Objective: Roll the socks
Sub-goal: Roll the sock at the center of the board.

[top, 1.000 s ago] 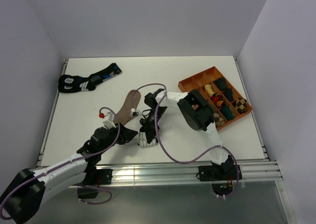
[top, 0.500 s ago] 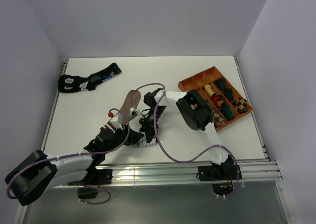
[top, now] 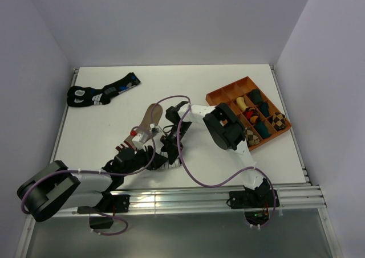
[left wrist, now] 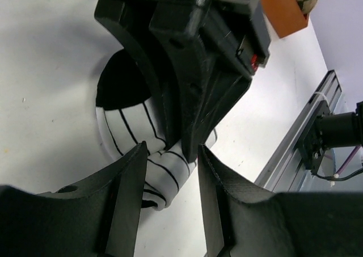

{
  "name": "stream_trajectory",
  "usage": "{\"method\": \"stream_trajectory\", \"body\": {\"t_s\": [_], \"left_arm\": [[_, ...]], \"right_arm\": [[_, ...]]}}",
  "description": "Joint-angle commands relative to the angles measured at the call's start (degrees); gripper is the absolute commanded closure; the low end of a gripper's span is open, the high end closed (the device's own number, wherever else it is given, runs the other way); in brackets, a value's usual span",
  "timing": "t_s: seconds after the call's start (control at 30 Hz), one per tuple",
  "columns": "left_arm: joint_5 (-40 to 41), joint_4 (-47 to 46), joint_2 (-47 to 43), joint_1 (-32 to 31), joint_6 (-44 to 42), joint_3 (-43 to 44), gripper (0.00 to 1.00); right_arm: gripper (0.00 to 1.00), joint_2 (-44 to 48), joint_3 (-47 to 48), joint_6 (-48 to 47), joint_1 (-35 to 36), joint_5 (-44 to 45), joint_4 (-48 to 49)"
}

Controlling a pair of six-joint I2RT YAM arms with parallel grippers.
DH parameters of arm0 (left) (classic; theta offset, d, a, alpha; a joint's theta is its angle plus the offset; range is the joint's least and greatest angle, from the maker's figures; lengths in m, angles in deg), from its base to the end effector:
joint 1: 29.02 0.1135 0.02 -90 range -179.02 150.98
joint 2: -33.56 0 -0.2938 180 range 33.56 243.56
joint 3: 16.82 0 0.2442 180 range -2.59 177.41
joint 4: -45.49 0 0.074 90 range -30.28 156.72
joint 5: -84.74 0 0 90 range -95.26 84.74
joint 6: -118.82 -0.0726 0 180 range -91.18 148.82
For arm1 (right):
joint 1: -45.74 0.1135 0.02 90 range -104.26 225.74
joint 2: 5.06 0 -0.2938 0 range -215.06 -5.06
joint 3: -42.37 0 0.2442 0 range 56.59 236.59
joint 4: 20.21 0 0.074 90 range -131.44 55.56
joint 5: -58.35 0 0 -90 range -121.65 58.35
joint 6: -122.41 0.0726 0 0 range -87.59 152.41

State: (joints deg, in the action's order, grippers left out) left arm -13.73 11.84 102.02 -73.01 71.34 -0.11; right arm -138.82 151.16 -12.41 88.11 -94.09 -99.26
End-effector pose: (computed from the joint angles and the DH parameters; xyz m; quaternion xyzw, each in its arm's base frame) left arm 0.1378 -0.1479 0.1497 0.0537 0.8067 -0.4447 0.3854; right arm 0.2658 0.3296 0.1182 0.5395 -0.6583 -0.5166 0.0933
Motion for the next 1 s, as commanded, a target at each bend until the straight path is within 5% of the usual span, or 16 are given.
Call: {"method": "stream_trajectory", "body": {"t_s": [0.0,0.97], "left_arm": [[-1.8,-5.6,2.1,-0.3,-1.8,-0.7,0.54],[3.3,-9.1,6.8,-3.0,2.6,-4.5,0.55]], "right_arm": [[0.86,-1.2,1.4,-0.4,0.0,1.5,0.6],[0.86,-2.4,2.7,-0.8,-1.6,0.0,-1.2]]}}
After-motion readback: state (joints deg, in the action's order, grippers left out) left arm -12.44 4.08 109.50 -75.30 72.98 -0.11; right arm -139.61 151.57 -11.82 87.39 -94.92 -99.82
